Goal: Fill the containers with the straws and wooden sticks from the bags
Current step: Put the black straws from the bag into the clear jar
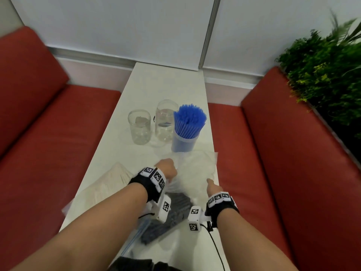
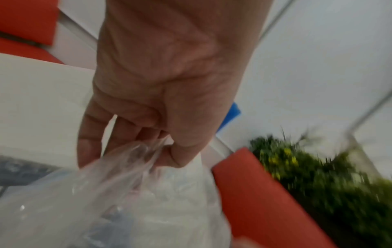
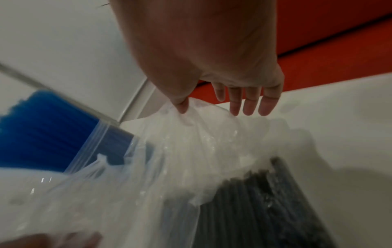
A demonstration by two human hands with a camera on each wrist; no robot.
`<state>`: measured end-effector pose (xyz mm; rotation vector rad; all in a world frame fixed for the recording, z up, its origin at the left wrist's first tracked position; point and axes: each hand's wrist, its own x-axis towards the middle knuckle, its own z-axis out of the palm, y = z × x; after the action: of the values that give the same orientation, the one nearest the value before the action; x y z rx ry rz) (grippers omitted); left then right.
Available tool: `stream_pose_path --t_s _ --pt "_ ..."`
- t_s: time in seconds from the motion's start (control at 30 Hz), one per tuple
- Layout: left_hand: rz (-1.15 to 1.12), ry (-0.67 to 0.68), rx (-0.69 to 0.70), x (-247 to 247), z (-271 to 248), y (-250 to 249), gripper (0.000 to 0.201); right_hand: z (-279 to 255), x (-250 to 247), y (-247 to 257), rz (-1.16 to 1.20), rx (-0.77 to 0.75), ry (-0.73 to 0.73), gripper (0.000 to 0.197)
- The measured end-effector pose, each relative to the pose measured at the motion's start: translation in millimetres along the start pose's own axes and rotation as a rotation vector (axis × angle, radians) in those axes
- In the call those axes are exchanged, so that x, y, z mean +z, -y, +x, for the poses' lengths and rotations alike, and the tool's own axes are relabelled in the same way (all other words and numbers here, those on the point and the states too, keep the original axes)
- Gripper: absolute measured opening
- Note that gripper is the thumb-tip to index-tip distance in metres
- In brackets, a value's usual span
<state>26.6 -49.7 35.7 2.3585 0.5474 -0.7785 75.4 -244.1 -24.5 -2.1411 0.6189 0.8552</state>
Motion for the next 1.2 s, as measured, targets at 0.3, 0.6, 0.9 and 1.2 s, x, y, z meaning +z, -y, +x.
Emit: stream_pose_path --t_s 0.3,0.6,0.9,1.2 --pt "-1.100 -0.390 0.200 -112 -56 -9 0.028 -61 -19 82 0.595 -0.290 0.271 0.034" --pt "-1.094 -0.162 0.424 -133 -93 20 0.064 -100 -54 140 0.715 -0.591 -0.055 0.018" --pt "-1.071 -0.431 0.366 -160 -89 58 0.015 -92 -72 145 0.609 -0.770 -0.286 0.025" --pt "-0.927 -1.181 0.267 -182 -85 38 0.029 -94 -73 157 0.425 -0.768 -0.407 0.057"
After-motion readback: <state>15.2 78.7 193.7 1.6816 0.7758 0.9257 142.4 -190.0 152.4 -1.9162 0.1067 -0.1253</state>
